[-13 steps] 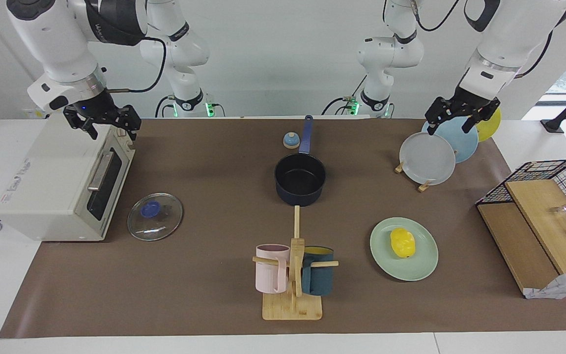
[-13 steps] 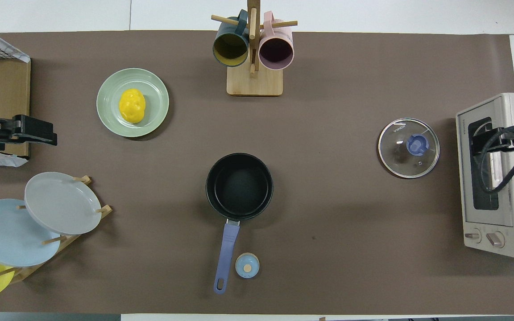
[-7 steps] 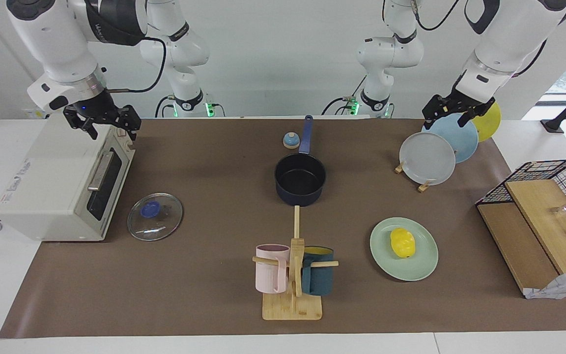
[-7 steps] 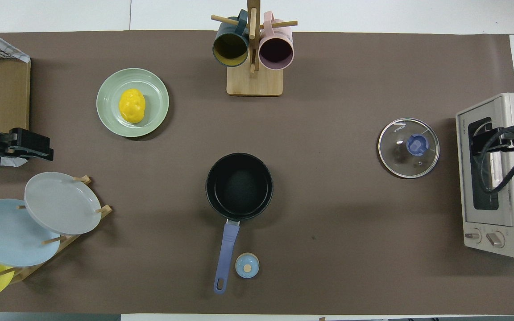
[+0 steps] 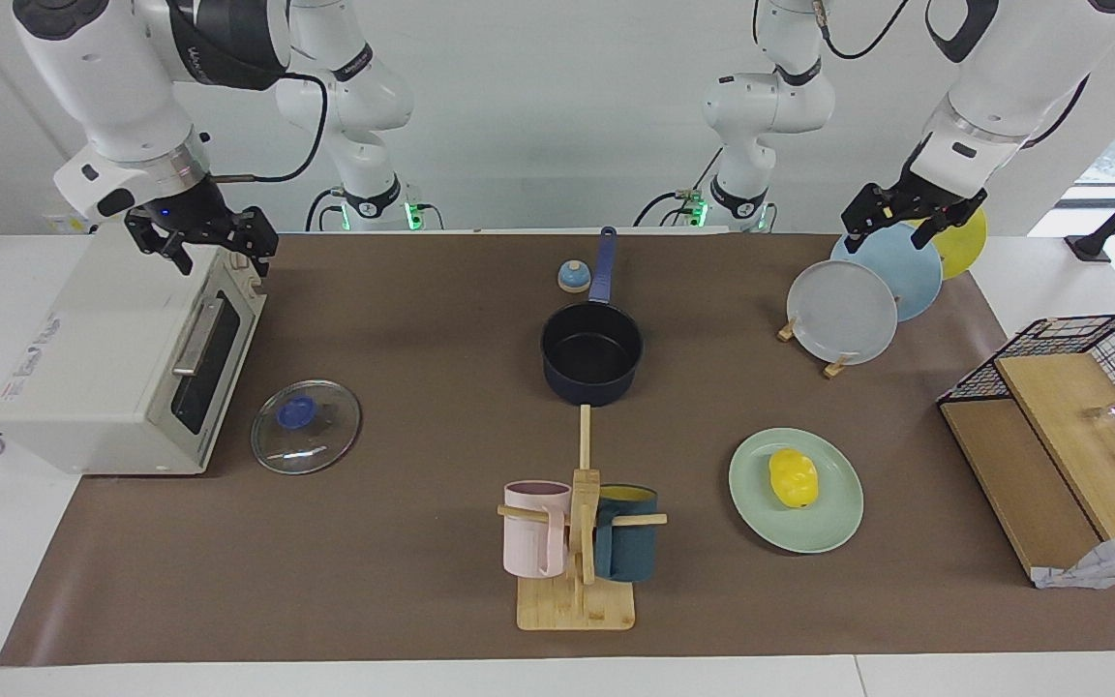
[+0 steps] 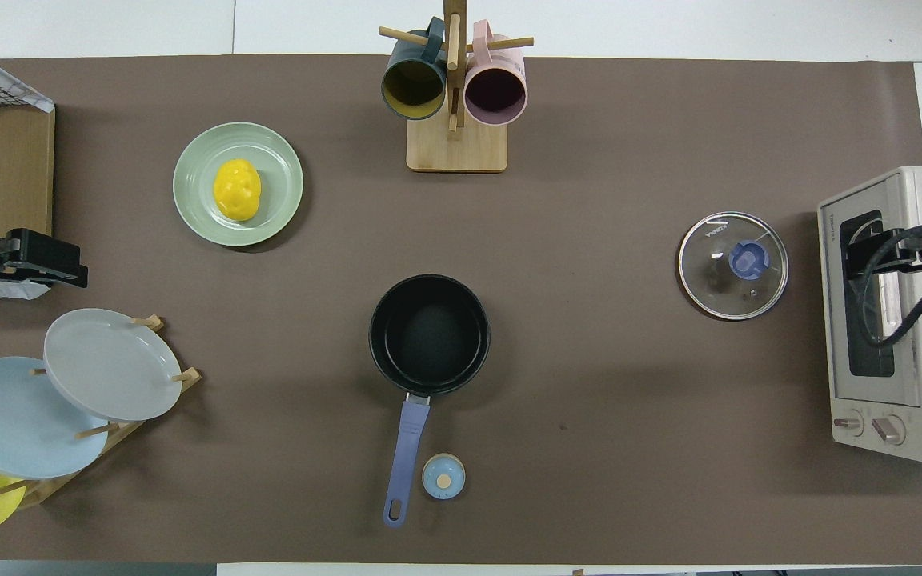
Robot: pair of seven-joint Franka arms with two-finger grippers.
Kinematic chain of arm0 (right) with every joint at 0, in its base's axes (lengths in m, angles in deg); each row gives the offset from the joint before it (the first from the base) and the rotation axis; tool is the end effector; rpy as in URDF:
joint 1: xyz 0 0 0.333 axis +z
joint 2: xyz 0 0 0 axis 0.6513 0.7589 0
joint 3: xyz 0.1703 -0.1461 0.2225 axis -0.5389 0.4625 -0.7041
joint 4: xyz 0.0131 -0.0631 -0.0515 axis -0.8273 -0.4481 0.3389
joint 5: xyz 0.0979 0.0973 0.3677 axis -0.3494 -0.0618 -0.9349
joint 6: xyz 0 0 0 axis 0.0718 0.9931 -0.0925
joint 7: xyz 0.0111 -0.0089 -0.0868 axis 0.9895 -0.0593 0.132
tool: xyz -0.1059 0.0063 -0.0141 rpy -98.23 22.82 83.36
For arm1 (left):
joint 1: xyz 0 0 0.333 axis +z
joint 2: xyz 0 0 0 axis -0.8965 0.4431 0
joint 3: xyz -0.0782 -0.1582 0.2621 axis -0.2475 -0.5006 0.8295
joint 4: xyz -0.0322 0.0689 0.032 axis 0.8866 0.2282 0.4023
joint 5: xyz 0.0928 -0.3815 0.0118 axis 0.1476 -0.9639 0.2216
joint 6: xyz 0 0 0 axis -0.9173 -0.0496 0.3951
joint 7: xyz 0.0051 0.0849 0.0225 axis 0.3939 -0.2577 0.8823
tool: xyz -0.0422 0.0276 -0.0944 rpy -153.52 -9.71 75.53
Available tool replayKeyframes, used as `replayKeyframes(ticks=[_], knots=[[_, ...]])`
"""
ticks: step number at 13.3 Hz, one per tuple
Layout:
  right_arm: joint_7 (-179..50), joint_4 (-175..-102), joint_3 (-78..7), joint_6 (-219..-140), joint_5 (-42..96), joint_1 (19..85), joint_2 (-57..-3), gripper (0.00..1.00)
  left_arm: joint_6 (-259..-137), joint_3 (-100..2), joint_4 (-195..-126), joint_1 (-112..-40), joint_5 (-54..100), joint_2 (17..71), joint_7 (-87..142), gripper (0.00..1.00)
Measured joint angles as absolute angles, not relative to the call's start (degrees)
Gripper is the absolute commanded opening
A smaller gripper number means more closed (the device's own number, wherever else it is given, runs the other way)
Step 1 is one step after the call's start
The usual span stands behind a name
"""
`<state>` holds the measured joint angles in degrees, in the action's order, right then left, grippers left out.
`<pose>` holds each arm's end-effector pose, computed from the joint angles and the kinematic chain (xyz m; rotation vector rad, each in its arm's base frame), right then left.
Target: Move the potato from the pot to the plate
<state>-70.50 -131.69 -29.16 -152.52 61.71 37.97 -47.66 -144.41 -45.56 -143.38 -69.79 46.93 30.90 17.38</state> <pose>0.5379 -0.0264 0.5942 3.0700 -0.0009 -0.1081 0.5246 -0.0537 0.6256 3.1230 -0.0053 -0.1347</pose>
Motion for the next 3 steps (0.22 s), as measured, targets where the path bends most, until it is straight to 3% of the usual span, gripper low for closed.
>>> replayKeyframes(ticks=[3], knots=[[-70.5, -131.7, -29.2, -152.5, 61.7, 38.0, -47.7, 1.0, -144.4, -45.6, -143.4, -69.8, 46.9, 30.9, 17.1, 1.0]])
